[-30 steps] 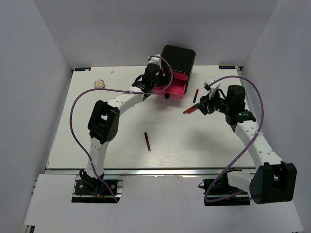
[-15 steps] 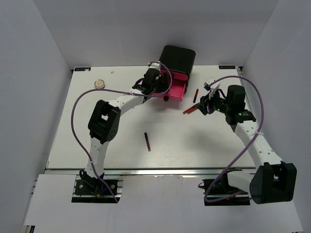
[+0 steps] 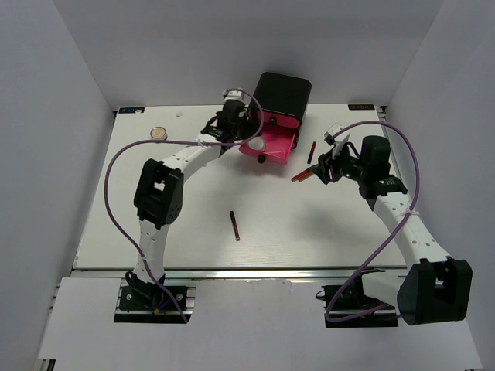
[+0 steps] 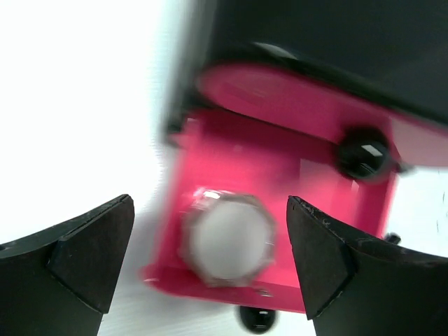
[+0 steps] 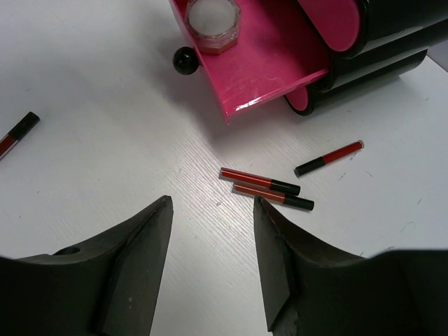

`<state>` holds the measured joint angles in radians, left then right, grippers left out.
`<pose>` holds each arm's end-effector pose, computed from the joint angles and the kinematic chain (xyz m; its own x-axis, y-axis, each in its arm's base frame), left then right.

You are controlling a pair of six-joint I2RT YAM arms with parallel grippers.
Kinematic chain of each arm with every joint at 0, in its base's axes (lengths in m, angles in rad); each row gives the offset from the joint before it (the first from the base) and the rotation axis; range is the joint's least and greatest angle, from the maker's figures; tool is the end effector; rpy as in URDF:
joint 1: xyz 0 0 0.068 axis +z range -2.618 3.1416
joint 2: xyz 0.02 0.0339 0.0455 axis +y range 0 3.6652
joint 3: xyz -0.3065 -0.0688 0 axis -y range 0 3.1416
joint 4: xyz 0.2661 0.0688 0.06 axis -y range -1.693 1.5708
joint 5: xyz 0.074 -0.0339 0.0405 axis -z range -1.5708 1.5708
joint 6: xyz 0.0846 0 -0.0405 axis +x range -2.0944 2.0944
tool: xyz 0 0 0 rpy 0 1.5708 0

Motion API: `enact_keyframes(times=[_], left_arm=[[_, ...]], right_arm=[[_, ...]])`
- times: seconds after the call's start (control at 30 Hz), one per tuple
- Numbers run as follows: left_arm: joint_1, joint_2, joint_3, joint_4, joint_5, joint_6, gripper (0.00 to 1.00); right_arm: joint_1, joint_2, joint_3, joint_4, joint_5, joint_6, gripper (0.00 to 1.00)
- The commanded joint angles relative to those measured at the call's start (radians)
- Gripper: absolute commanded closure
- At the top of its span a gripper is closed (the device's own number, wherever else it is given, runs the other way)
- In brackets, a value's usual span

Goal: Organize the makeup

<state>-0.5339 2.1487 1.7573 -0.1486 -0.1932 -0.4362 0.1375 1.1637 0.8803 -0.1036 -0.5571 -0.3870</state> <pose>0.5170 -0.2868 0.2434 -0.5523 -0.1552 -0.8191 0.1372 0.9522 -0.2729 0.2969 0.0862 0.3231 -0.1192 -0.3399 -0.9329 -0.6980 0.6969 -0.1647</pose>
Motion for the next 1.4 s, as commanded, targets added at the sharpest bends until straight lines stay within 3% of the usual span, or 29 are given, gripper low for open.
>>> enact_keyframes(times=[0.0, 0.1, 0.23, 0.33, 0.43, 0.93, 1.37], left_arm=[[0.121, -0.121, 0.060, -0.127, 0.009, -0.102, 0.02], [0.239, -0.151, 0.015, -0.255, 0.021, -0.148, 0.02], [0.408, -0.200, -0.142, -0.316, 0.009, -0.185, 0.09], [0.471, -0.187, -0.166, -0.347, -0.055, -0.168, 0.05], [0.503, -0.142, -0.144, -0.359, -0.106, -0.131, 0.02], [0.531, 0.235, 0.298, -0.364, -0.210, 0.002, 0.02], [0.532, 0.341, 0.380, -0.315, -0.273, 0.040, 0.04]], right_arm=[[-0.004, -0.024, -0.003, 0.016, -0.020, -0.012, 0.44], [-0.004, -0.021, -0.004, 0.010, -0.026, -0.027, 0.42], [-0.004, -0.012, -0.010, -0.002, -0.041, -0.039, 0.21], [-0.006, 0.002, -0.007, -0.008, -0.058, -0.039, 0.11], [-0.006, 0.017, 0.002, -0.011, -0.058, -0.043, 0.11], [-0.004, 0.040, 0.019, -0.016, -0.050, -0.050, 0.11], [-0.004, 0.042, 0.017, -0.013, -0.033, -0.050, 0.11]])
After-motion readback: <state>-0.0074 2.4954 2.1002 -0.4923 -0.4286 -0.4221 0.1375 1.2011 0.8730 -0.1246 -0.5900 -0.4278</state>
